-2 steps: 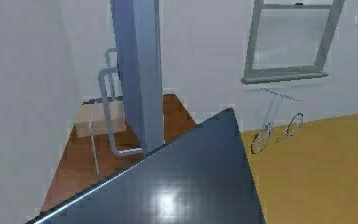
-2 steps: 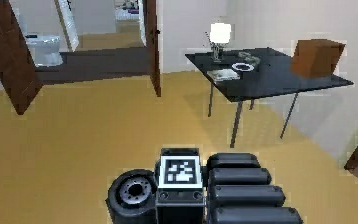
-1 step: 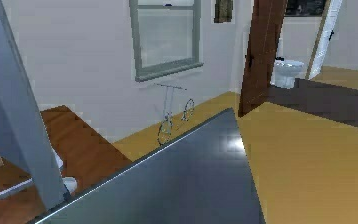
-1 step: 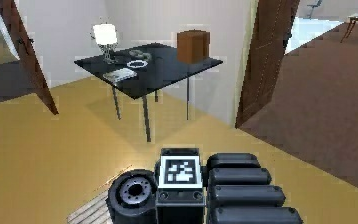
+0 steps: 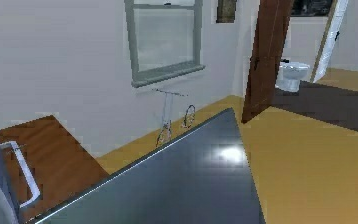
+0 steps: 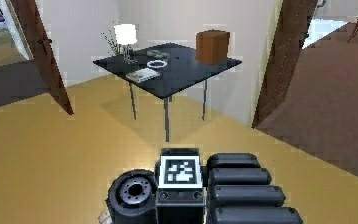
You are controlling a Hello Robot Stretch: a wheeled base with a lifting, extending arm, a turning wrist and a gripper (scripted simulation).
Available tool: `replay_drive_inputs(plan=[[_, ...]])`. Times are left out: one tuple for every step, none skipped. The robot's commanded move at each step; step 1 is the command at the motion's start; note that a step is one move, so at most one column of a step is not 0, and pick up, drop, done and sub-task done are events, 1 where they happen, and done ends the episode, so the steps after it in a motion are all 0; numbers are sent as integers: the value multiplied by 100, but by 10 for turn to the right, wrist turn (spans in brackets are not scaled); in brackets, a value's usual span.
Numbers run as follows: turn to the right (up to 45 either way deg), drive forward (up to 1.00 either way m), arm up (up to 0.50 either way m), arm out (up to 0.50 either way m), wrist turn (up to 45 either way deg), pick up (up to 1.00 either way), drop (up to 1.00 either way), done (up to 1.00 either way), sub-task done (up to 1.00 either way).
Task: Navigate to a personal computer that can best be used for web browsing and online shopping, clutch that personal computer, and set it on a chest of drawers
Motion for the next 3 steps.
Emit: replay_drive_inputs(plan=[[0, 5, 0, 0, 0, 0, 0, 0, 0], [420, 0, 0, 0, 0, 0, 0, 0, 0], [0, 80, 0, 0, 0, 0, 0, 0, 0]])
